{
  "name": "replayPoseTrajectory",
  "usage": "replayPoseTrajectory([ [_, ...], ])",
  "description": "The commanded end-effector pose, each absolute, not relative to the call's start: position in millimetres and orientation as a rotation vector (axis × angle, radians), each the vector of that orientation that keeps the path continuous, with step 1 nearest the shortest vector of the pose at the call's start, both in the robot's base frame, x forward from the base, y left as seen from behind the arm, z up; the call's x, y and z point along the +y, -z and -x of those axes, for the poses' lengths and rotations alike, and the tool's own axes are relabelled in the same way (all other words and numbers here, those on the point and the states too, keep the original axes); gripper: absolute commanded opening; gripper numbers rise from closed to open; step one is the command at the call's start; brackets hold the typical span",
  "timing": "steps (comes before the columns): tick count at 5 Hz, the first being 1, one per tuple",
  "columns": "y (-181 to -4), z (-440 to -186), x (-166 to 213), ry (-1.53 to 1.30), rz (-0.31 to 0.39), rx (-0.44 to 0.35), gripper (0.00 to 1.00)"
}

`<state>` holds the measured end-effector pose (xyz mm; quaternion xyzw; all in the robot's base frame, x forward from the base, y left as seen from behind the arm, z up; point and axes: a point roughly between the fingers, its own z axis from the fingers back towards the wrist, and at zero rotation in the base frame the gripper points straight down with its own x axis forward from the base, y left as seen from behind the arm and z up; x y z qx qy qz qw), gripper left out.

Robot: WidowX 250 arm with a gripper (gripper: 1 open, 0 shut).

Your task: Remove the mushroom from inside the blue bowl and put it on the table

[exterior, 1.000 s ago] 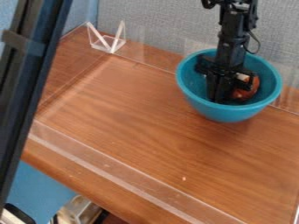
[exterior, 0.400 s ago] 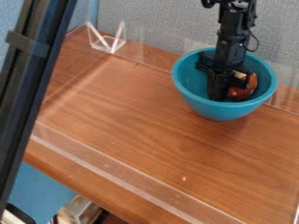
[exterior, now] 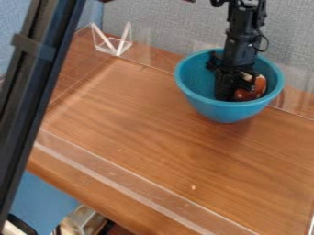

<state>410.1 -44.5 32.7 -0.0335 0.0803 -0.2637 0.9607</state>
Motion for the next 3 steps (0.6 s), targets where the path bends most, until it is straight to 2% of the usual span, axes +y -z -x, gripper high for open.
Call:
replayPoseTrajectory([
  [1,-48.9,-418,-34,0.623,0.059,0.119,0.0],
  [3,-57.5,-400,-44,0.784,0.061,0.118,0.0],
])
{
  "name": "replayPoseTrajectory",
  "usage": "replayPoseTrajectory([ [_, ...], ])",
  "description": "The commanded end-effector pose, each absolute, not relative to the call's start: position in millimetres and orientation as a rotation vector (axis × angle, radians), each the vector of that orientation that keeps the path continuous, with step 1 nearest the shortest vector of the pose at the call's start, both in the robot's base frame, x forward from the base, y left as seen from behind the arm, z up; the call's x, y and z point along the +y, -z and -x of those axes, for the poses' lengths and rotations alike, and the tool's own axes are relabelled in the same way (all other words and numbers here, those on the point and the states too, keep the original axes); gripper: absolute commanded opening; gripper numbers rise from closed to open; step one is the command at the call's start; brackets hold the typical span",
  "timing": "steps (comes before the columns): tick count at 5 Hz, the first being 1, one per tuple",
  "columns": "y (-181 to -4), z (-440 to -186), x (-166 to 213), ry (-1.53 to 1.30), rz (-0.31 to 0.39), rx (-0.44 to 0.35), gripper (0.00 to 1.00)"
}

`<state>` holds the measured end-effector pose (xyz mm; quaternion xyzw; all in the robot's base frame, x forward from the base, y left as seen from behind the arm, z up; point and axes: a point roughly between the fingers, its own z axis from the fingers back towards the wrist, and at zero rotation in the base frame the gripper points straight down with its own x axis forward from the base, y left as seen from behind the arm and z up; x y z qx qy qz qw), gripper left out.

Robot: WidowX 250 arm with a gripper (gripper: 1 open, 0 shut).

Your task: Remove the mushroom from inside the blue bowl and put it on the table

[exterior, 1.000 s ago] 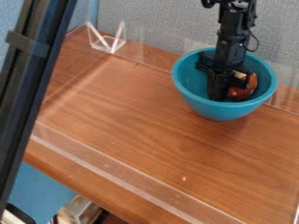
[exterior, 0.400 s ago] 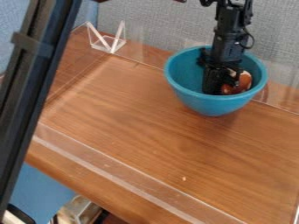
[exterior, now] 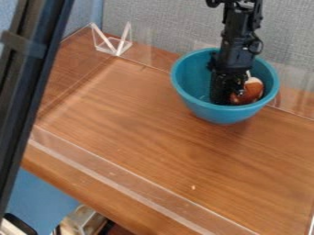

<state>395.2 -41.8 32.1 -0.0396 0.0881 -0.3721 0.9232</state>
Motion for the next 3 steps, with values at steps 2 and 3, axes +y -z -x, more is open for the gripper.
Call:
replayPoseTrajectory([
  [2,-46.8,-402,-28,0.865,0.069,0.113,0.0],
  [3,-45.1,-397,-24,0.885,0.072,0.111,0.0],
])
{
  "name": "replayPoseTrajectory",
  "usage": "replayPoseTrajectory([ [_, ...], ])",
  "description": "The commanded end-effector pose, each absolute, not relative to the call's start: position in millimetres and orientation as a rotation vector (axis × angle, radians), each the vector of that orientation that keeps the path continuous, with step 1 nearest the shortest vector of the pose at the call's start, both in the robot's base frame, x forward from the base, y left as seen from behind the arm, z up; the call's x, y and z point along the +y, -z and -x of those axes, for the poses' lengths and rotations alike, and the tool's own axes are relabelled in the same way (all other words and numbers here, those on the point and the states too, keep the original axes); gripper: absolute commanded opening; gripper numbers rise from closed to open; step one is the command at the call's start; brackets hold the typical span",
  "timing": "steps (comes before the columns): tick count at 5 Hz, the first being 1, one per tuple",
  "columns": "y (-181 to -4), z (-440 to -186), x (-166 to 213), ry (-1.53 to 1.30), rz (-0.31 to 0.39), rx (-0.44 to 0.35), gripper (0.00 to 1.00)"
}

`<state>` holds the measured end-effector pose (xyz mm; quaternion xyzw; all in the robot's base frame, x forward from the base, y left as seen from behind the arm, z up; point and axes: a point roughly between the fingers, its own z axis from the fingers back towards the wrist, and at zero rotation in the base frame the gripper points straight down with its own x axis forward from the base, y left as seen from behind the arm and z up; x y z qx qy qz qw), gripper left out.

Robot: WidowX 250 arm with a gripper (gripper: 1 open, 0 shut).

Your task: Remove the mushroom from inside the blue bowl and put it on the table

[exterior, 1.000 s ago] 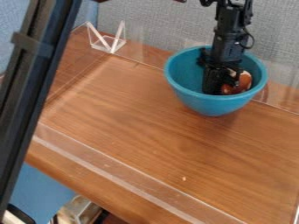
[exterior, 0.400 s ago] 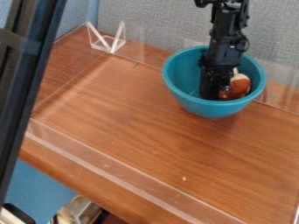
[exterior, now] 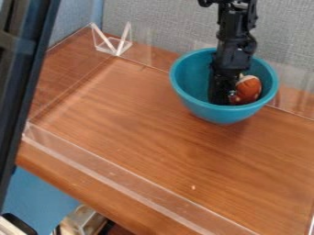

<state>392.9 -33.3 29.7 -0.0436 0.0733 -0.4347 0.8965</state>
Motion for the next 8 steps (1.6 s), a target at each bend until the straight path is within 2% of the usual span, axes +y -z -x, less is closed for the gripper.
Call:
replayPoseTrajectory([
  [1,-53.1,-394,-30,0.879,0.061,0.108,0.0],
  [3,-73.9,-389,-44,0.865,0.037,0.093,0.0],
  [4,-82.1,-381,-39,0.872,0.026,0.081,0.0],
  [6,-135.7,-357,-15,0.807,-0.035,0.021,0.0],
  [7,-156.7,-342,4,0.737,-0.057,0.0,0.0],
  [8,-188.9,-327,8,0.689,-0.069,-0.023,0.0],
])
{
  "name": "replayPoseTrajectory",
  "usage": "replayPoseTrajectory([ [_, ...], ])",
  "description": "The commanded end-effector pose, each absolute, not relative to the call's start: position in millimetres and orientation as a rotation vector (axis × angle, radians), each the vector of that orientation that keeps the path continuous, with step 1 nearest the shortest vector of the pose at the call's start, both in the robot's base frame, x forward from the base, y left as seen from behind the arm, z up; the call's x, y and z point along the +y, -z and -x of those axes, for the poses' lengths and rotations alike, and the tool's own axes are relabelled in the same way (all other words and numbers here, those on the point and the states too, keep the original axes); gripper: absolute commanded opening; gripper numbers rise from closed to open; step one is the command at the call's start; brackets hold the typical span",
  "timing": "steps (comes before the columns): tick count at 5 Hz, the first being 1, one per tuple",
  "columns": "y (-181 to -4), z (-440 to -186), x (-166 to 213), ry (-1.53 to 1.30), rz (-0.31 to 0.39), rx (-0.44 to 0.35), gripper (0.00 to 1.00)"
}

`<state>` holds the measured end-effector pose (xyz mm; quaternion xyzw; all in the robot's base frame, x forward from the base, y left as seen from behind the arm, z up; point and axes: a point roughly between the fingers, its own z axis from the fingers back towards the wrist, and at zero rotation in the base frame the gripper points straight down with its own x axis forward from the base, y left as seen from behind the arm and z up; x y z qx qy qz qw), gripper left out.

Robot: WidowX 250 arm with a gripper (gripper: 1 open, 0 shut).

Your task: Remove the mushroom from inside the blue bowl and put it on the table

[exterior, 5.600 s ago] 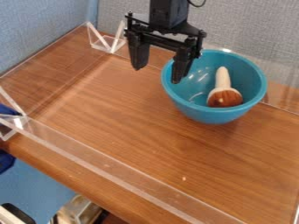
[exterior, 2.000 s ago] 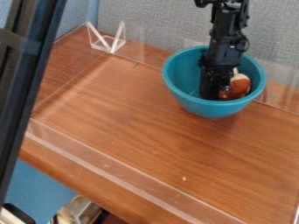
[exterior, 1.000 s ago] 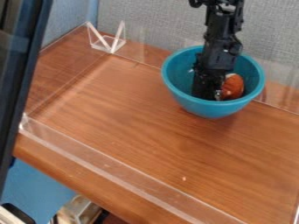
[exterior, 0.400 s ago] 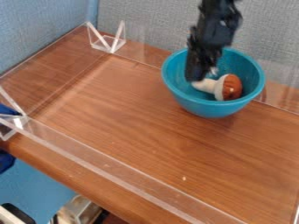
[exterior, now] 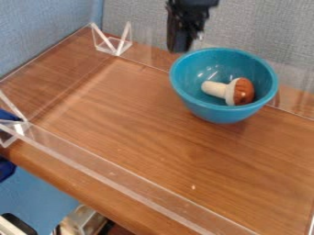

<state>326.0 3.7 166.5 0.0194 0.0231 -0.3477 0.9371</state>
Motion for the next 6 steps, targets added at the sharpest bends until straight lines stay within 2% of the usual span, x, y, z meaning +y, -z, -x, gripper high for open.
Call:
replayPoseTrajectory([
  [1,-190.7,-337,-19,0.77,-0.071,-0.028,1.0],
  [2,-186.3,-353,-49,0.868,-0.062,-0.028,1.0],
  [4,-142.6,-371,-85,0.993,-0.043,-0.008,1.0],
  [6,-106.9,-382,-91,0.963,-0.03,0.012,1.0],
])
